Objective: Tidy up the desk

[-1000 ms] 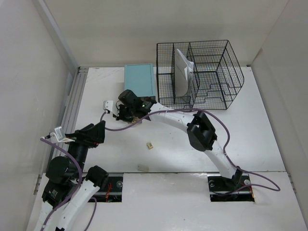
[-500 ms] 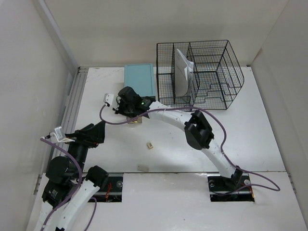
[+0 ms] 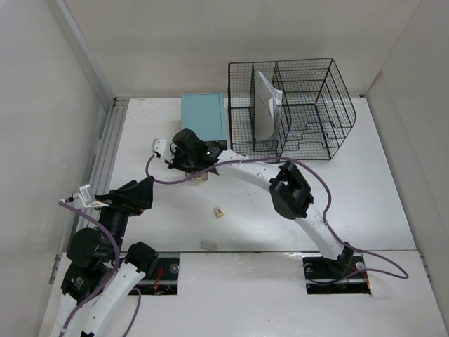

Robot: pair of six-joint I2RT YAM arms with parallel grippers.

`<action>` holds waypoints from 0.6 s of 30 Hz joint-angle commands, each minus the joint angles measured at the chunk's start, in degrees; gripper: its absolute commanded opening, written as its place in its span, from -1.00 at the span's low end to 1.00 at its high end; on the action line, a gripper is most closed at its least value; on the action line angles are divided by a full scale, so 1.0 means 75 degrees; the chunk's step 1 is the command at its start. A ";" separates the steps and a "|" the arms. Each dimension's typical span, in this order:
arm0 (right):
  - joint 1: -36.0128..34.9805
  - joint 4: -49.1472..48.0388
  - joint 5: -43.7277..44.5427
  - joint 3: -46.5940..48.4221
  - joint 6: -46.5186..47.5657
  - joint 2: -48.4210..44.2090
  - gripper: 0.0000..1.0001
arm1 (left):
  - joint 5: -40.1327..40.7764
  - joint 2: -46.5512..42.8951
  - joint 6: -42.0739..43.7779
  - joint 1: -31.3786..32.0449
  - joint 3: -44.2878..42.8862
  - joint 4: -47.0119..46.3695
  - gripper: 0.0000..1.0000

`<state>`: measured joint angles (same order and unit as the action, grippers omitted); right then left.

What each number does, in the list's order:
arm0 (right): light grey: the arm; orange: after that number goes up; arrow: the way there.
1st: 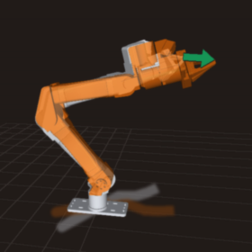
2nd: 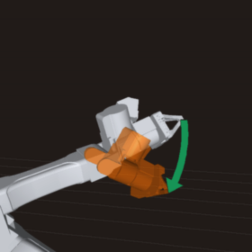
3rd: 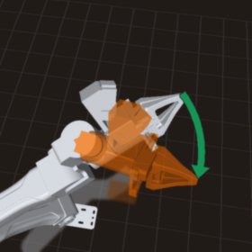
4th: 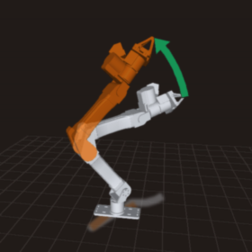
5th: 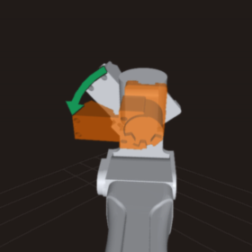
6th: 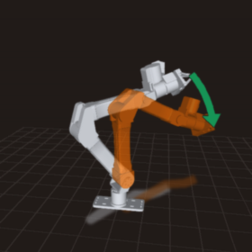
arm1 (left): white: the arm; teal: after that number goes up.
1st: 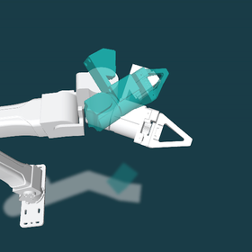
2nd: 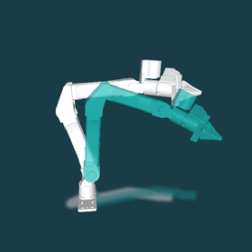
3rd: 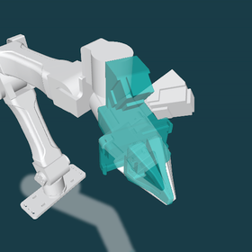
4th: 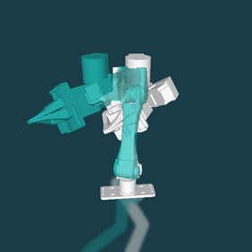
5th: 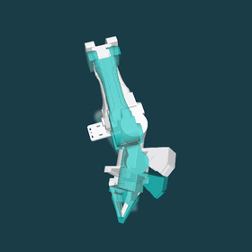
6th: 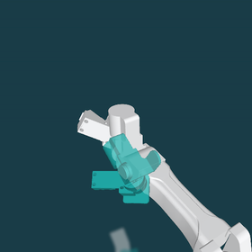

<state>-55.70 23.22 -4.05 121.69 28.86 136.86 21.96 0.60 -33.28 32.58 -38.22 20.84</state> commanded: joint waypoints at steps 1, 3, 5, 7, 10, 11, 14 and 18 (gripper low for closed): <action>-0.0026 0.0290 0.0189 -0.0252 -0.0098 -0.0575 -1.00 | 0.0073 -0.0772 0.0019 0.0039 0.0021 -0.0247 0.56; -0.0026 0.0290 0.0189 -0.0346 -0.0098 -0.0657 -1.00 | 0.0073 -0.0772 0.0019 0.0039 0.0021 -0.0247 0.56; -0.0026 0.0361 0.0189 -0.0521 -0.0098 -0.0728 -1.00 | 0.0073 -0.0772 0.0019 0.0039 0.0021 -0.0247 0.56; -0.0026 0.0361 0.0189 -0.0592 -0.0098 -0.0798 -1.00 | 0.0073 -0.0772 0.0019 0.0039 0.0021 -0.0247 0.56; -0.0026 0.0524 0.0189 -0.0592 -0.0168 -0.0880 -1.00 | 0.0073 -0.0772 0.0019 0.0039 0.0021 -0.0247 0.56; -0.0026 0.0525 0.0189 -0.0662 -0.0169 -0.0962 -1.00 | 0.0073 -0.0772 0.0019 0.0039 0.0021 -0.0247 0.56; -0.0026 0.0688 0.0189 -0.0732 -0.0169 -0.0962 -1.00 | 0.0073 -0.0772 0.0019 0.0039 0.0021 -0.0247 0.56; -0.0026 0.0865 0.0189 -0.0733 -0.0169 -0.1033 -1.00 | 0.0073 -0.0772 0.0019 0.0039 0.0021 -0.0247 0.56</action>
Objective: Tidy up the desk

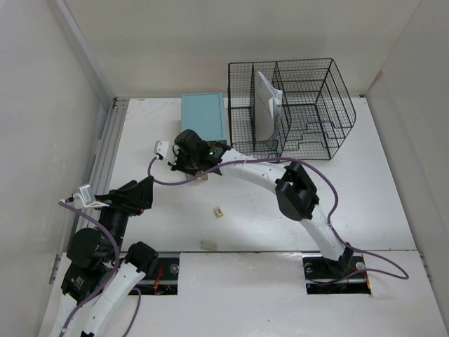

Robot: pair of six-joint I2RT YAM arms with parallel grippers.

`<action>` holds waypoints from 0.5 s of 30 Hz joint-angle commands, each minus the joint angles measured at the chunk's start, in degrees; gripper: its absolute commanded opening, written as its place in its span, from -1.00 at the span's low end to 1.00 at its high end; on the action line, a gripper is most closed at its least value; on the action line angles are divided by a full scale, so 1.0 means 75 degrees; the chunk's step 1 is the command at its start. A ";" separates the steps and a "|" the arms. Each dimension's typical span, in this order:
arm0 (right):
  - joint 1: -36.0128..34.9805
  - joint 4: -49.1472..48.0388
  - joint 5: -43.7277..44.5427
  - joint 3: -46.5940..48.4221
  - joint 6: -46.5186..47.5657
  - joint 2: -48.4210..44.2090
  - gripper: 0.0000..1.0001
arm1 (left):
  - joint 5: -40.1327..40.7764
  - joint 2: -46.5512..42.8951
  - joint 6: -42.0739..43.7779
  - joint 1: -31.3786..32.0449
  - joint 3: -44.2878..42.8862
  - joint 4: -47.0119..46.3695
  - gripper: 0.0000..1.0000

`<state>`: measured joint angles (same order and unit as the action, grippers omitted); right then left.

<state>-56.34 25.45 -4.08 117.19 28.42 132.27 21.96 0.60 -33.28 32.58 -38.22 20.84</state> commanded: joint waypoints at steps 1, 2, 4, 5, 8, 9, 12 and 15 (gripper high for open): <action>0.0058 0.0672 0.0192 -0.0133 -0.0110 -0.0421 -1.00 | 0.0073 -0.0841 0.0019 0.0039 0.0021 -0.0247 0.56; 0.0058 0.0789 0.0122 -0.0133 -0.0180 -0.0421 -1.00 | 0.0073 -0.0842 0.0019 0.0039 0.0021 -0.0247 0.56; 0.0058 0.0894 0.0122 -0.0133 -0.0181 -0.0421 -1.00 | 0.0073 -0.0842 0.0019 0.0039 0.0021 -0.0247 0.56; 0.0058 0.0895 0.0122 -0.0202 -0.0181 -0.0421 -1.00 | 0.0073 -0.0842 0.0019 0.0039 0.0021 -0.0247 0.56; 0.0058 0.0895 0.0122 -0.0366 -0.0181 -0.0573 -1.00 | 0.0073 -0.0842 0.0019 0.0039 0.0021 -0.0247 0.56; 0.0058 0.0895 0.0122 -0.0367 -0.0181 -0.0573 -1.00 | 0.0073 -0.0842 0.0019 0.0039 0.0021 -0.0247 0.56; 0.0058 0.0895 0.0122 -0.0437 -0.0181 -0.0643 -1.00 | 0.0073 -0.0842 0.0019 0.0039 0.0021 -0.0247 0.56; 0.0058 0.0895 -0.0205 -0.0437 -0.0181 -0.0807 -1.00 | 0.0073 -0.0842 0.0019 0.0039 0.0021 -0.0247 0.56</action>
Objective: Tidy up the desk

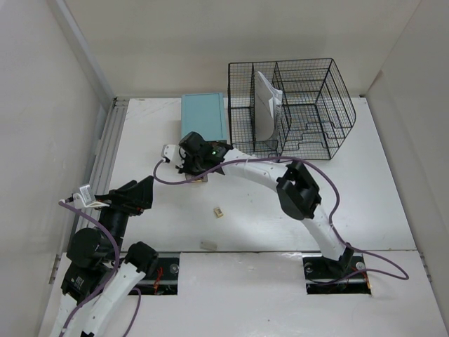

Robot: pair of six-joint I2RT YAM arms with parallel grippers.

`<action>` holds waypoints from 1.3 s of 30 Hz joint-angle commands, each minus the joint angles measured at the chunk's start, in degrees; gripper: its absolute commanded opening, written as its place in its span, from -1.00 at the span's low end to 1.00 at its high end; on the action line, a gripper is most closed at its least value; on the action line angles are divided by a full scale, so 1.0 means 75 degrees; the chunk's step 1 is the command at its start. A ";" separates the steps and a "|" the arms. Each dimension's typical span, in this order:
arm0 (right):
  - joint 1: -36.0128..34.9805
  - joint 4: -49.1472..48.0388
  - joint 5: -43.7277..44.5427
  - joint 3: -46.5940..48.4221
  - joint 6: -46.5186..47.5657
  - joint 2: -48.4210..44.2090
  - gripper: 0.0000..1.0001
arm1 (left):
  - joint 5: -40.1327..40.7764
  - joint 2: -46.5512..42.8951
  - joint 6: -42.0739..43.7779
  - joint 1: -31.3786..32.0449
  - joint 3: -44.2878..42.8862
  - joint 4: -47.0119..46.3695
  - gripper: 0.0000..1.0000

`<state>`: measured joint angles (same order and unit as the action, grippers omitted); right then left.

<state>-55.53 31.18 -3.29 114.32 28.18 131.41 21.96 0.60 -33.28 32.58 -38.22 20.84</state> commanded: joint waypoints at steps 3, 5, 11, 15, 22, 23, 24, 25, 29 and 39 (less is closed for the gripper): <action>-0.0049 -0.0089 -0.0743 -0.0300 -0.0079 -0.1090 -1.00 | 0.0073 -0.0842 0.0019 0.0039 0.0021 -0.0247 0.56; -0.0049 -0.0383 -0.1261 -0.0675 0.0085 -0.1362 -1.00 | 0.0073 -0.0842 0.0019 0.0039 0.0021 -0.0247 0.56; -0.0049 0.0338 -0.2747 -0.0748 0.0741 -0.1539 -1.00 | 0.0073 -0.0842 0.0019 0.0039 0.0021 -0.0247 0.56; -0.0049 0.1511 -0.3147 -0.0068 0.1234 -0.0754 -1.00 | 0.0073 -0.0842 0.0019 0.0039 0.0021 -0.0247 0.56; -0.0049 0.1153 -0.1789 0.0073 0.0790 -0.0062 -1.00 | 0.0073 -0.0842 0.0019 0.0039 0.0021 -0.0247 0.56; 0.0043 0.1059 -0.1637 0.0166 0.0545 -0.0061 -1.00 | 0.0073 -0.0842 0.0019 0.0039 0.0021 -0.0247 0.56; 0.0044 0.0953 -0.1450 0.0272 0.0415 0.0032 -1.00 | 0.0073 -0.0842 0.0019 0.0039 0.0021 -0.0247 0.56; 0.0114 0.0859 -0.1042 0.0342 0.0321 0.0126 -1.00 | 0.0073 -0.0842 0.0019 0.0039 0.0021 -0.0247 0.56; 0.0197 0.0146 0.0237 0.0530 -0.0124 0.0301 -1.00 | 0.0073 -0.0842 0.0019 0.0039 0.0021 -0.0247 0.56; 0.0278 -0.0899 0.2628 0.1104 -0.0430 0.0993 -1.00 | -0.0080 -0.0842 0.0019 0.0039 0.0021 -0.0318 0.56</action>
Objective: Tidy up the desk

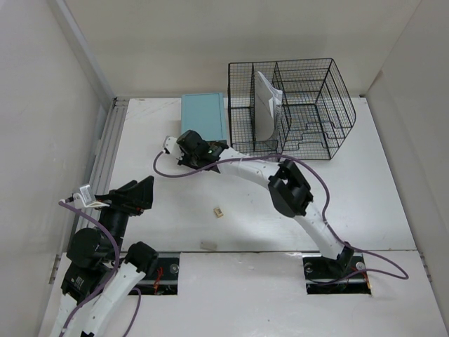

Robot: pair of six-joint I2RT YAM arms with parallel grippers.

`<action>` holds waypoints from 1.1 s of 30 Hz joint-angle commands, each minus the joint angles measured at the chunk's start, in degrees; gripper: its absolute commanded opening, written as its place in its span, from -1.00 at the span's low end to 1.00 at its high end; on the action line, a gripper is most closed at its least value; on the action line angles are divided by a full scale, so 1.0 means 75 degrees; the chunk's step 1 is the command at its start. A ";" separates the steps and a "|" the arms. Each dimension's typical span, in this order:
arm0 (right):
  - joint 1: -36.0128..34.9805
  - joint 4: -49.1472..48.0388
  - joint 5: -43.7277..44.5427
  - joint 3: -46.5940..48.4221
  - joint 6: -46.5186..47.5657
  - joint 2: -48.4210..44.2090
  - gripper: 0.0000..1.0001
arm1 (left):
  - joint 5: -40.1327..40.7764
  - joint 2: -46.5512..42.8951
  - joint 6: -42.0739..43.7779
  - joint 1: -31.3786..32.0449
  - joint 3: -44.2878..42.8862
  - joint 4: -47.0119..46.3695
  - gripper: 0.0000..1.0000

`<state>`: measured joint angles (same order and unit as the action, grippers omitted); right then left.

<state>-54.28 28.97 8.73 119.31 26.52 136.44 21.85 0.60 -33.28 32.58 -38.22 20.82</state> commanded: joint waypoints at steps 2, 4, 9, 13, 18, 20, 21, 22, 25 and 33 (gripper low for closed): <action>0.0113 -0.0605 0.1202 0.0638 -0.0279 0.0475 -1.00 | -0.0252 -0.0761 -0.0133 0.0039 0.0021 -0.0385 0.56; 0.0183 -0.0780 0.1647 0.0639 -0.0279 0.0569 -1.00 | -0.0380 -0.0679 -0.0226 0.0039 0.0092 -0.0501 0.56; 0.0359 -0.0148 0.0117 0.0141 -0.0151 -0.0479 -1.00 | -0.0745 -0.0456 -0.0939 0.0039 0.0501 -0.0923 0.05; 0.0359 -0.1352 -0.0181 -0.2133 0.0212 -0.2796 -0.33 | -0.0314 -0.0385 -0.1863 0.0039 0.0981 -0.1181 -0.80; 0.0523 -0.2702 0.0209 -0.3707 0.0822 -0.5029 0.08 | 0.0262 -0.0385 -0.3400 0.0039 0.2255 -0.2140 -1.00; 0.0628 -0.2703 -0.0387 -0.3871 0.0823 -0.5766 -1.00 | 0.0089 0.0069 -0.3765 0.0039 0.2843 -0.3364 -1.00; 0.0733 -0.2703 -0.0553 -0.3942 0.0823 -0.6026 -1.00 | -0.0040 0.0339 -0.4056 0.0039 0.3402 -0.3907 -1.00; 0.0873 -0.2703 -0.0717 -0.4035 0.0649 -0.6260 -1.00 | -0.0146 0.0690 -0.4175 0.0039 0.3652 -0.4469 -1.00; 0.1447 -0.2516 -0.0976 -0.3955 -0.0054 -0.6591 -1.00 | -0.0486 0.2867 -0.4503 -0.0031 0.4075 -0.6568 -0.50; 0.3486 -0.1905 -0.4630 -0.3813 -0.1412 -0.6919 0.68 | -0.1870 0.8178 -0.4258 -0.0816 0.2789 -0.9759 0.68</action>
<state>-31.42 13.37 -12.19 90.89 22.59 85.08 11.81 58.00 -65.10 27.31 -11.60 -36.38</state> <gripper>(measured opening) 0.898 0.837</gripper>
